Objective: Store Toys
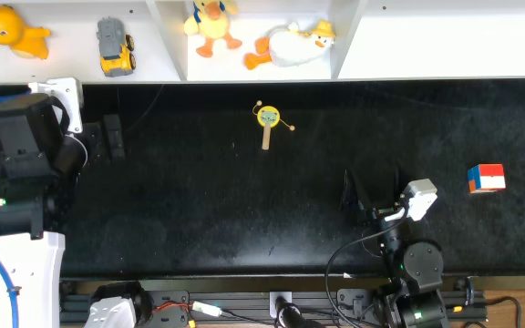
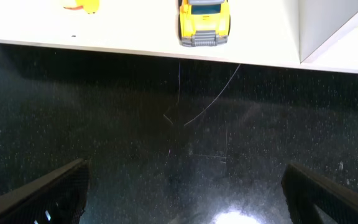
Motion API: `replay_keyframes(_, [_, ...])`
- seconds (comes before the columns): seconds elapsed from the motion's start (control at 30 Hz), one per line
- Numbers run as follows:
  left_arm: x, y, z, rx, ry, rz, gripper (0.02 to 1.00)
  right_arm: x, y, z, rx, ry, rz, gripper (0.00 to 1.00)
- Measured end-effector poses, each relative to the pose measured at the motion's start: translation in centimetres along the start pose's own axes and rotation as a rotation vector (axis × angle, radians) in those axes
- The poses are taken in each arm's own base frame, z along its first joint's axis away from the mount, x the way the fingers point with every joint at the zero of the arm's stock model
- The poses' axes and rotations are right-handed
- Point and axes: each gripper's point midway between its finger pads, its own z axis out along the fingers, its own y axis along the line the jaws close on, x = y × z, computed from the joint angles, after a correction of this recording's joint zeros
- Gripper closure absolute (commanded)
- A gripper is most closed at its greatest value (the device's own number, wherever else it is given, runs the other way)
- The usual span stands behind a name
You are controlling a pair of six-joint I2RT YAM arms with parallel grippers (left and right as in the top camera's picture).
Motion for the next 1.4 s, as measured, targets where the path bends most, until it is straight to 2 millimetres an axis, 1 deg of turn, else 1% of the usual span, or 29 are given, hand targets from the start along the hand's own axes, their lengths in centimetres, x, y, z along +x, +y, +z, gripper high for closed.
replay_keyframes(0.13, [0.2, 0.0, 0.2, 0.0, 0.01, 0.0, 0.02, 0.0, 0.0, 0.0, -0.001, -0.001, 0.001, 0.005])
replay_keyframes(0.23, [0.8, 0.0, 0.1, 0.0, 0.033, 0.001, 0.023, 0.0, 0.0, 0.0, 0.0, 0.0, 0.0, 0.005])
replay_keyframes(0.33, [0.8, 0.0, -0.5, 0.0, 0.014, 0.0, 0.02, 0.0, 0.0, 0.0, 0.0, 0.0, 0.0, 0.005])
replay_keyframes(0.4, [0.6, 0.2, -1.5, -0.008, -0.035, -0.001, 0.02, 0.0, 0.0, 0.0, 0.0, 0.0, 0.0, 0.005])
replay_keyframes(0.47, [0.3, 0.5, -2.5, -0.025, -0.127, -0.007, 0.02, 0.0, 0.0, 0.0, 0.0, 0.0, 0.0, 0.005])
replay_keyframes(0.53, [0.7, 0.9, -3.4, -0.041, -0.214, -0.025, 0.02, 0.0, 0.0, 0.0, -0.001, 0.0, 0.0, 0.005])
replay_keyframes(0.6, [2.0, 1.3, -3.6, -0.053, -0.283, -0.055, 0.02, 0.0, 0.0, 0.0, 0.0, -0.001, 0.0, 0.007])
replay_keyframes(0.67, [4.1, 1.6, -3.0, -0.062, -0.317, -0.092, 0.02, 0.0, 0.0, 0.0, 0.0, 0.0, -0.001, 0.007])
replay_keyframes(0.8, [8.2, 1.8, -0.9, -0.063, -0.364, -0.146, 0.02, 0.0, 0.0, 0.0, 0.0, 0.0, 0.0, 0.005])
replay_keyframes(0.87, [9.7, 1.8, -0.1, -0.06, -0.392, -0.173, 0.02, 0.0, 0.0, 0.0, -0.001, -0.001, 0.0, 0.005])
replay_keyframes(0.93, [10.7, 1.8, 0.6, -0.054, -0.427, -0.206, 0.02, 0.0, 0.0, 0.0, 0.0, -0.001, 0.0, 0.005])
replay_keyframes(1.07, [11.9, 1.8, 1.9, -0.039, -0.479, -0.267, 0.02, 0.0, 0.0, 0.0, 0.0, 0.0, 0.0, 0.005])
replay_keyframes(1.17, [12.0, 1.8, 2.6, -0.028, -0.526, -0.295, 0.02, 0.0, 0.0, 0.0, 0.0, -0.001, 0.0, 0.005])
replay_keyframes(1.33, [11.7, 1.9, 2.8, -0.013, -0.597, -0.325, 0.02, 0.0, 0.0, 0.0, 0.0, 0.0, 0.0, 0.005])
replay_keyframes(1.4, [11.5, 1.9, 2.5, -0.008, -0.62, -0.331, 0.02, 0.0, 0.0, 0.0, 0.0, 0.0, 0.0, 0.003])
